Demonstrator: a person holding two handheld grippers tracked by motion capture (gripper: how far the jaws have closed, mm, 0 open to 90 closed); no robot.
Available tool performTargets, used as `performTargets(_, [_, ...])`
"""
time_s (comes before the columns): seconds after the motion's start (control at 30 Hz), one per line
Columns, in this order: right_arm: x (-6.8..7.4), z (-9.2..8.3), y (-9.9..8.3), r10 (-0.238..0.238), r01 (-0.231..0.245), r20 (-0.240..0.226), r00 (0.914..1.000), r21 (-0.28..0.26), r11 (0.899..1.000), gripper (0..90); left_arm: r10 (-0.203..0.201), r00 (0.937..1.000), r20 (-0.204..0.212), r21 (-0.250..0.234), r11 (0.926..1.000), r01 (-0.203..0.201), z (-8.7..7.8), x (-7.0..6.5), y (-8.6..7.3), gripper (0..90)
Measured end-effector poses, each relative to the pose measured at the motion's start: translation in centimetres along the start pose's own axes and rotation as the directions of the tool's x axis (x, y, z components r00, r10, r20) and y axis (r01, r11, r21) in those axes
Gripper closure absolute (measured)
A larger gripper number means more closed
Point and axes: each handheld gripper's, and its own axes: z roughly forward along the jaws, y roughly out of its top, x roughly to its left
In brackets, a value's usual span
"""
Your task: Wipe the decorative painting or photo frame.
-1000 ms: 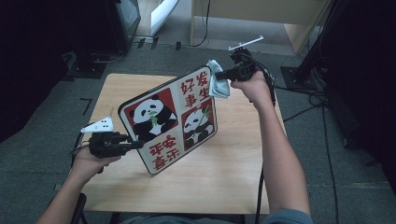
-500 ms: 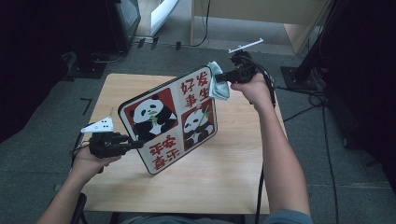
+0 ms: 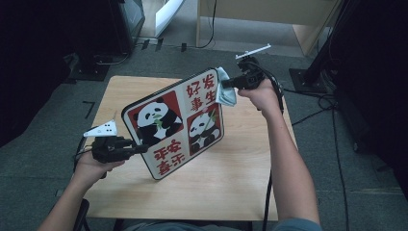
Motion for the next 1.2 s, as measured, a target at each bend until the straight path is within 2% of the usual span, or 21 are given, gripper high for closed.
performTargets(0.1, [0.0, 0.2, -0.3, -0.002, 0.002, -0.004, 1.0000, 0.000, 1.000, 80.6, -0.004, 1.0000, 0.000, 0.003, 1.0000, 0.004, 0.0, 0.0, 0.0, 70.5])
performTargets(0.2, [-0.1, 0.2, -0.5, 0.002, -0.002, -0.006, 1.0000, 0.002, 1.000, 80.7, -0.029, 0.9996, 0.006, 0.009, 0.9996, 0.029, 0.1, 0.2, 0.0, 69.7])
performTargets(1.2, [-0.7, 1.3, -2.6, 0.016, -0.015, -0.022, 0.9996, 0.021, 1.000, 80.7, -0.017, 0.9998, -0.002, 0.009, 0.9998, 0.017, 0.1, 0.1, 0.0, 69.0])
